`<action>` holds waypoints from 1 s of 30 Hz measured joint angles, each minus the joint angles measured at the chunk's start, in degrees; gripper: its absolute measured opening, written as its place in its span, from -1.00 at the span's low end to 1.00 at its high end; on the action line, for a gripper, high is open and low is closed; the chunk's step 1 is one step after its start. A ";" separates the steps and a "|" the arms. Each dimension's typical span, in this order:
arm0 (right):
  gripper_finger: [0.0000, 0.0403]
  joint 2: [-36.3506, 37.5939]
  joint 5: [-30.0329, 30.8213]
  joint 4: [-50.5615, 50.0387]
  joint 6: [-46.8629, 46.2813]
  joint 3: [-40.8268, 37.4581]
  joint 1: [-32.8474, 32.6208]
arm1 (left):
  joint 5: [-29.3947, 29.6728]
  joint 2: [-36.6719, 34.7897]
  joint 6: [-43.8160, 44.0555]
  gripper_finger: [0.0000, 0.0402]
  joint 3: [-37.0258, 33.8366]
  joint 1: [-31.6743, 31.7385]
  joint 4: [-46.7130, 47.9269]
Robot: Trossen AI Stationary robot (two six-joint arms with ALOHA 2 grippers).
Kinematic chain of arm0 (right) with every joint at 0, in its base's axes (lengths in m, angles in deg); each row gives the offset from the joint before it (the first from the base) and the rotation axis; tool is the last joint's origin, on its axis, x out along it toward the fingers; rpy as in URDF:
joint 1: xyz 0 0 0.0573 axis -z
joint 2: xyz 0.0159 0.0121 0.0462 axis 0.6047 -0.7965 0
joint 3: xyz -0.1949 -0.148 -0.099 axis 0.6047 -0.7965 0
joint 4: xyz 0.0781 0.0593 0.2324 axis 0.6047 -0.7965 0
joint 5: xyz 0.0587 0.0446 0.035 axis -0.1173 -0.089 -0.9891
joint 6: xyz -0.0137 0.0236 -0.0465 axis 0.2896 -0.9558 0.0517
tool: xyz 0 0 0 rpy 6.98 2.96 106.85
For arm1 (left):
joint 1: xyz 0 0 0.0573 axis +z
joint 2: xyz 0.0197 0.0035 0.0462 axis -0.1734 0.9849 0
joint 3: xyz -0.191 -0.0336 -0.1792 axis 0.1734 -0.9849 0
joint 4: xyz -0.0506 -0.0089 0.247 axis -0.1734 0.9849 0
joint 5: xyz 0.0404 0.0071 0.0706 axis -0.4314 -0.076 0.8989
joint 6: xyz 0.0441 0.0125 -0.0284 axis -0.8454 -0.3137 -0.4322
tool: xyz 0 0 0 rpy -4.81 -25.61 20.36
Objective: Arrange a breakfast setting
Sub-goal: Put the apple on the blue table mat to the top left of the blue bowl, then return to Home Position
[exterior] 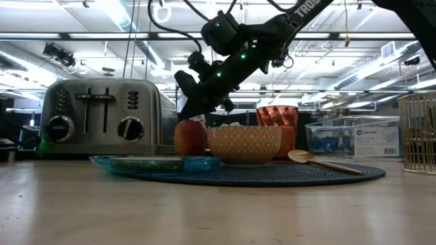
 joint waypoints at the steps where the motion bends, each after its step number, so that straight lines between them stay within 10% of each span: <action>1: -0.95 -0.23 -0.12 0.15 -0.27 0.01 0.03 | 0.02 0.00 0.08 0.14 0.00 0.01 -0.05; 30: -0.55 -0.75 -3.97 1.43 -2.26 0.00 -0.01 | 0.04 0.00 -0.14 0.14 0.00 0.03 0.00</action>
